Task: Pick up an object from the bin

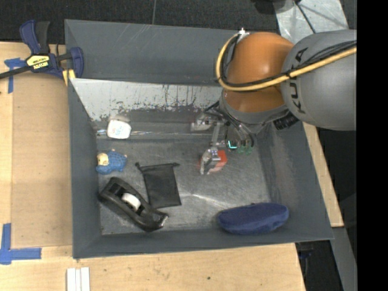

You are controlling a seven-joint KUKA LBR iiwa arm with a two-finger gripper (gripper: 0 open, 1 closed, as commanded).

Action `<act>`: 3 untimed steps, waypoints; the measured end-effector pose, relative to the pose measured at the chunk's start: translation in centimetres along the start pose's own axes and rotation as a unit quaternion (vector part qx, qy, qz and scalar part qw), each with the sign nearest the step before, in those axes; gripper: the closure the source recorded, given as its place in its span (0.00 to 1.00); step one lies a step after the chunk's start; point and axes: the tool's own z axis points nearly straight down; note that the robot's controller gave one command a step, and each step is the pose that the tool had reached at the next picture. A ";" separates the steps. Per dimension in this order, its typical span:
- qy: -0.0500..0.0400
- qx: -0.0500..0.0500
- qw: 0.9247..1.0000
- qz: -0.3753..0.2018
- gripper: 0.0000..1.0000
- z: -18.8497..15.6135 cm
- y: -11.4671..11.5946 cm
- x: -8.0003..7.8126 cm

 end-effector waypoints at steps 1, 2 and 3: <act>-0.005 0.001 0.996 -0.090 0.00 7.4 -4.3 -3.1; -0.005 -0.003 0.997 -0.081 0.00 8.1 -5.7 -3.2; -0.004 -0.001 0.997 -0.082 0.00 7.9 -5.5 -3.3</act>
Offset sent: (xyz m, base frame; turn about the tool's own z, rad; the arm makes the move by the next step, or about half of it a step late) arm 0.0317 -0.0477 -0.0877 -0.1820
